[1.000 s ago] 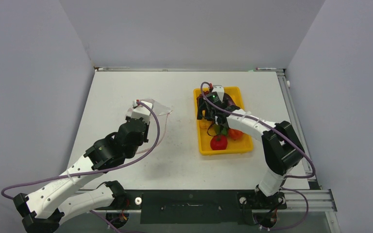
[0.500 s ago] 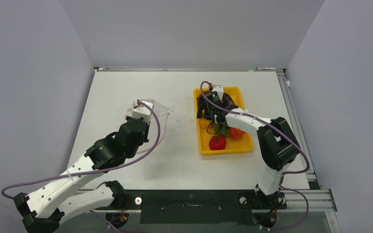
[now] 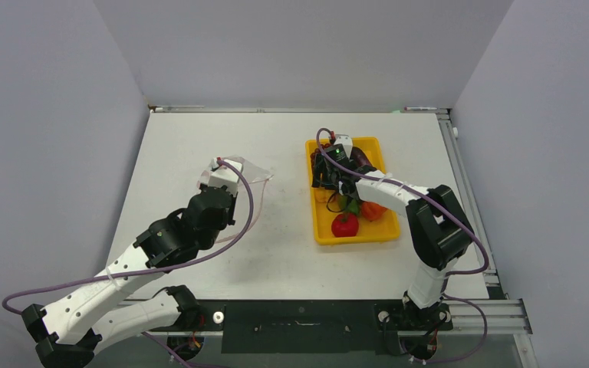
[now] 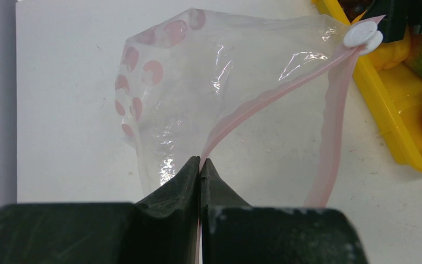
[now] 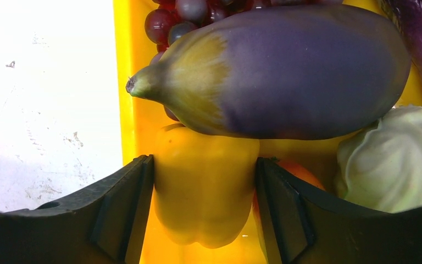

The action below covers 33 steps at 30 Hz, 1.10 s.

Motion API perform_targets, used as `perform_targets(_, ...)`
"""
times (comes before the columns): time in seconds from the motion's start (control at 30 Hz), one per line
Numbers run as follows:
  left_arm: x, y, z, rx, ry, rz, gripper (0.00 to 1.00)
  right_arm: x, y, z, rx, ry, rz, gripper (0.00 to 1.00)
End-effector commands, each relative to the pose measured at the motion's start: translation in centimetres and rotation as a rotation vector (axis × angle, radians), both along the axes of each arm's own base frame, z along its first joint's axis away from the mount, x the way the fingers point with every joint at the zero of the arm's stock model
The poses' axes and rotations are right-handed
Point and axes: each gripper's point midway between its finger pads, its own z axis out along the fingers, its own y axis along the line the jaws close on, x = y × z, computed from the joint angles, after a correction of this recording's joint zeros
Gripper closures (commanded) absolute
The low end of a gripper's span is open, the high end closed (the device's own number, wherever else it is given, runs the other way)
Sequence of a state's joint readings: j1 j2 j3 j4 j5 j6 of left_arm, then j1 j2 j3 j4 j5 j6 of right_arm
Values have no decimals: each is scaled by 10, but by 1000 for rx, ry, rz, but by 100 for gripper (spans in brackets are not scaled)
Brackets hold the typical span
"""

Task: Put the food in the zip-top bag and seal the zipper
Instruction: Pick up the fake vegetable from the bin.

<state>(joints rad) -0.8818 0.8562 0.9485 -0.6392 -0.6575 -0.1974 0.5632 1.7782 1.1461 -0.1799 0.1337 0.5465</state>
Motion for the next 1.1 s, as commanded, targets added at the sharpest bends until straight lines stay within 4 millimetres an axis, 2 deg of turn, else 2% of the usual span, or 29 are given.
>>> perform_targets(0.0, 3, -2, 11, -23, -27, 0, 100, 6, 3, 32, 44, -71, -8, 66)
perform_targets(0.2, 3, -2, 11, -25, -29, -1, 100, 2, -1, 55, 45, -109, -19, 69)
perform_targets(0.43, 3, -2, 12, -32, -33, 0, 100, -16, -1, 82, 61, -156, -9, 69)
perform_targets(0.53, 3, -2, 12, -32, -32, -1, 100, -29, 6, 96, 77, -186, 19, 69)
perform_targets(0.8, 2, -2, 13, -36, -33, -4, 100, -71, 22, 154, 163, -290, 78, 69)
perform_targets(1.07, 3, -3, 11, -29, -28, 0, 100, -122, 52, 192, 357, -345, 217, 69)
